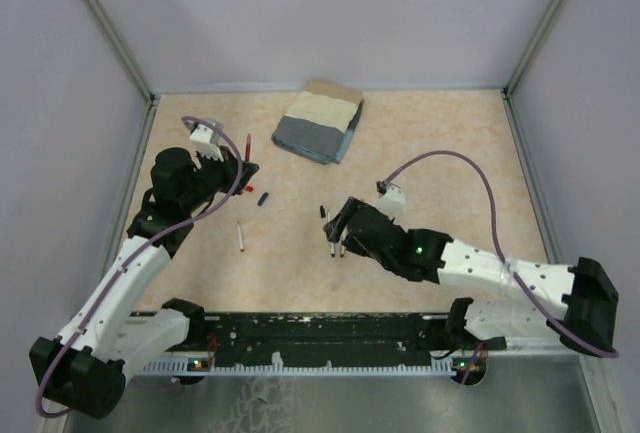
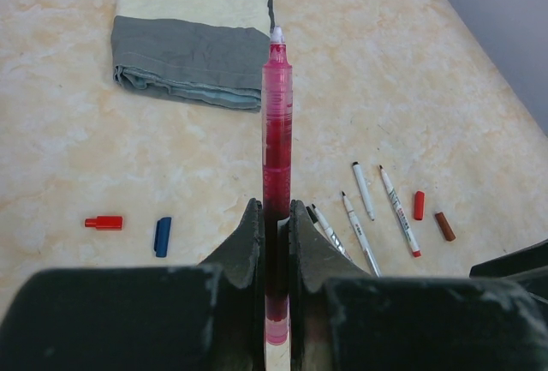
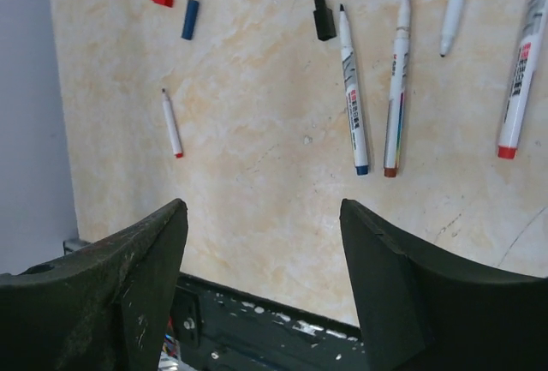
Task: Insert the pens into the pen caps
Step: Insert the pen cap onto the pen.
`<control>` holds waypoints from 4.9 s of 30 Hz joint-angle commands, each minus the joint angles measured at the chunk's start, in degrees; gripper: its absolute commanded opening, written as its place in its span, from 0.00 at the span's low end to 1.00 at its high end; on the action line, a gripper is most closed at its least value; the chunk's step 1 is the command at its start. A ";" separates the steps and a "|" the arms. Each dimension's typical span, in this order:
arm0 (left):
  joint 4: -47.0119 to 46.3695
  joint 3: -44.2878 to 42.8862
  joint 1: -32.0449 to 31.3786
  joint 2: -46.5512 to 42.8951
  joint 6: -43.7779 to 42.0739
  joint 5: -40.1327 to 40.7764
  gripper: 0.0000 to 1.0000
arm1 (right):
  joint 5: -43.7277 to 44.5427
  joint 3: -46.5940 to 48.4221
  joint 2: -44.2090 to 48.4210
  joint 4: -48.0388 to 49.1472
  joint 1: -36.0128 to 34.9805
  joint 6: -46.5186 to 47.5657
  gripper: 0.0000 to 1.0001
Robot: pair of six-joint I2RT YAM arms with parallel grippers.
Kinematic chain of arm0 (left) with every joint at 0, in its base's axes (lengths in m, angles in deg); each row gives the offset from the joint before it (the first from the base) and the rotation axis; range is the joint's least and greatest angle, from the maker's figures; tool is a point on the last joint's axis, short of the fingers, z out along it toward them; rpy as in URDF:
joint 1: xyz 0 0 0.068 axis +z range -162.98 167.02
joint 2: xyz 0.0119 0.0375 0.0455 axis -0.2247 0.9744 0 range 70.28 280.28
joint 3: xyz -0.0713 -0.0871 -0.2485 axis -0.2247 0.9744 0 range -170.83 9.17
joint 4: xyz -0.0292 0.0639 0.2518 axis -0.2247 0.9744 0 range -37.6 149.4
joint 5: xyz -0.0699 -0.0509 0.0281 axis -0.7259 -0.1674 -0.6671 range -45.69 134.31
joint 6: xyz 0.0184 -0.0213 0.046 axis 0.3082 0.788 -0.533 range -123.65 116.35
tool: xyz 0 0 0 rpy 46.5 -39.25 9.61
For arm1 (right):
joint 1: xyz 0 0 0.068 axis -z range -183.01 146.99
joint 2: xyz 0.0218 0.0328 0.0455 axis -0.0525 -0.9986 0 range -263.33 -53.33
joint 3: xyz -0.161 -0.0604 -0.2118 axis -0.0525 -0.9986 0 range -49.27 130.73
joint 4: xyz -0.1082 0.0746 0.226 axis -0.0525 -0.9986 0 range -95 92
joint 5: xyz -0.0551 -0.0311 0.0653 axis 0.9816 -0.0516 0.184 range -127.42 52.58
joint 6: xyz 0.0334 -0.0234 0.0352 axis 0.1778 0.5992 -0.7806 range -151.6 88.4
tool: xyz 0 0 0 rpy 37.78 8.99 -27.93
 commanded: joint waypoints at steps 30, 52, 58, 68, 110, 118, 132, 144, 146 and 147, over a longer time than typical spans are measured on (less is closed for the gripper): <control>-1.90 0.78 0.29 -2.09 0.69 -1.89 0.00 | -11.11 21.80 -37.10 -34.19 -4.39 -32.30 0.57; -1.73 0.71 0.11 -2.78 0.48 -1.37 0.00 | -11.34 22.44 -42.25 -35.91 -4.25 -33.15 0.36; -1.67 0.77 0.11 -2.80 0.47 -1.27 0.00 | -12.01 21.49 -42.14 -35.14 -3.93 -33.18 0.27; -1.58 0.75 0.11 -2.68 0.37 -1.03 0.00 | -12.50 18.56 -40.36 -31.87 -3.53 -33.01 0.06; -0.55 -4.31 -5.94 7.56 2.94 -3.19 0.00 | -25.69 1.05 -6.44 8.59 26.89 26.12 0.00; -2.45 -4.36 -12.14 10.55 4.08 -1.05 0.00 | -24.88 -2.87 -4.82 14.44 28.54 28.51 0.00; -13.53 -0.32 -20.64 11.24 4.64 -2.40 0.00 | -14.52 -7.59 8.41 23.03 28.74 29.92 0.00; -19.78 1.02 -24.80 12.65 4.09 -8.55 0.00 | -15.87 -8.85 16.32 29.74 28.77 27.19 0.00; -20.47 0.77 -25.40 13.25 4.07 -9.86 0.00 | -16.46 -8.68 16.96 30.63 28.76 26.63 0.00; -20.45 0.50 -25.72 13.57 4.08 -9.96 0.00 | -16.83 -8.61 17.30 31.19 28.78 26.33 0.00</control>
